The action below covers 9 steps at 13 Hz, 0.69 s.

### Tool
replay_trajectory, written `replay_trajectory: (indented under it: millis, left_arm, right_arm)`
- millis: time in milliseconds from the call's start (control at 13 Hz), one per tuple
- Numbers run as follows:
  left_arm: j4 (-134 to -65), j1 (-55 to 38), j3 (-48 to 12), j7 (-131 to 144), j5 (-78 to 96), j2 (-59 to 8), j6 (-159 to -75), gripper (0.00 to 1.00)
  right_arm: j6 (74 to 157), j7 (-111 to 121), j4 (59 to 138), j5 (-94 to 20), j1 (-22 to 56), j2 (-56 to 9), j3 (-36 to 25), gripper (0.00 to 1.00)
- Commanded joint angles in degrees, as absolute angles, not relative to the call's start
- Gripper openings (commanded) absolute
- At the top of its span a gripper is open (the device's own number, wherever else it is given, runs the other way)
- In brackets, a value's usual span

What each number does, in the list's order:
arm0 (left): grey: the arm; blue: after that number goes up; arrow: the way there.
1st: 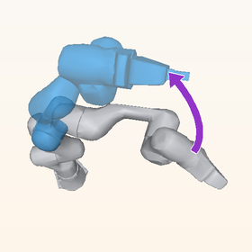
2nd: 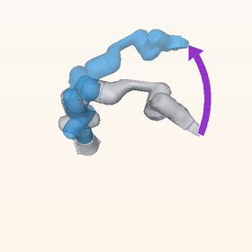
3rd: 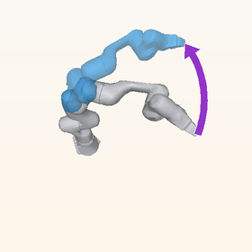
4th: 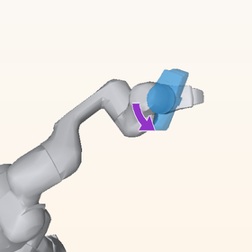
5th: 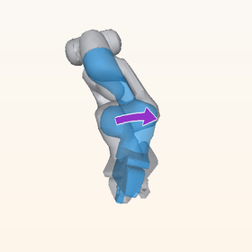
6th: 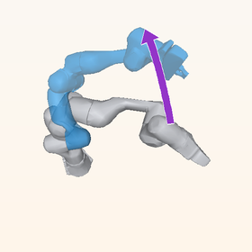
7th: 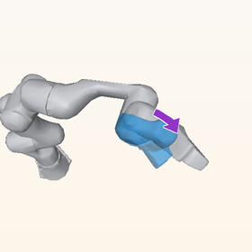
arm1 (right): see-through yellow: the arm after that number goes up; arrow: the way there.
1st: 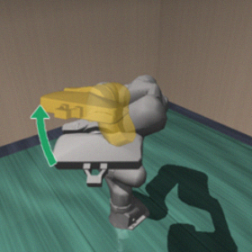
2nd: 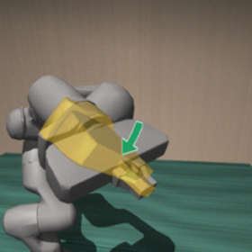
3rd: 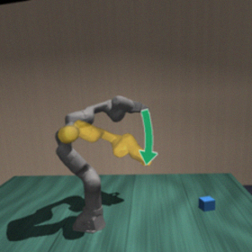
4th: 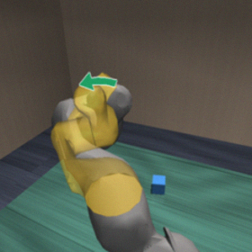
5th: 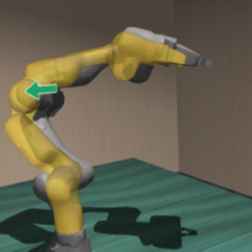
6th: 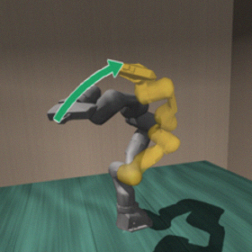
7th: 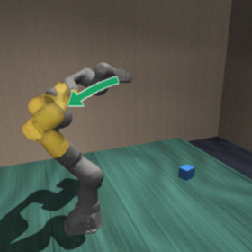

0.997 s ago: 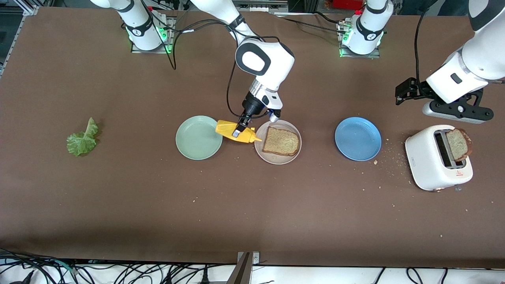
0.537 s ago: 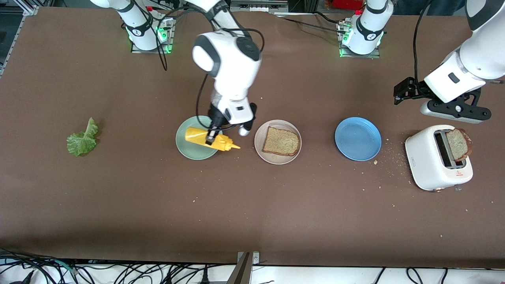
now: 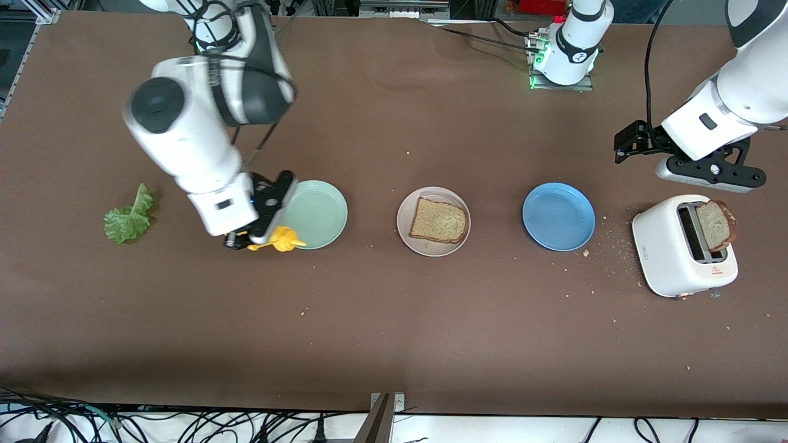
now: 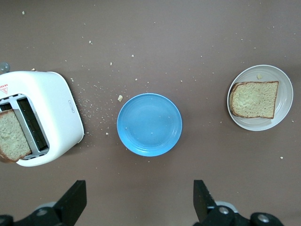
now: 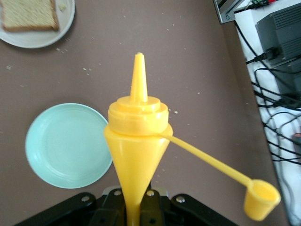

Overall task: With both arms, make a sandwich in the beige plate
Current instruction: 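Carry the yellow bottle back beside the lettuce leaf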

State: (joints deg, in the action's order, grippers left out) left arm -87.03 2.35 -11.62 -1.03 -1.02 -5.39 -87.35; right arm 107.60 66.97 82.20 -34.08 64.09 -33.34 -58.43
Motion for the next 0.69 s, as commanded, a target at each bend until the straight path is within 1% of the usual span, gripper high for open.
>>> replay_trajectory:
  millis: [0,230,537,614]
  left_arm:
    - [-86.04,2.37,-11.69,-0.62,0.18,-5.19,-86.04,1.0]
    - [-86.04,2.37,-11.69,-0.62,0.09,-5.19,-86.04,1.0]
    - [-86.04,2.37,-11.69,-0.62,0.09,-5.19,-86.04,1.0]
    - [-86.04,2.37,-11.69,-0.62,0.09,-5.19,-86.04,1.0]
  right_arm:
    - [100.75,73.98,82.79,-45.57,58.3,-32.52,-59.41,0.0]
    - [91.87,82.67,85.07,-58.5,49.95,-33.13,-59.24,0.0]
    - [81.15,95.06,91.04,-67.38,41.33,-33.57,-58.8,0.0]
    - [78.34,98.49,91.92,-69.07,39.13,-34.62,-58.62,0.0]
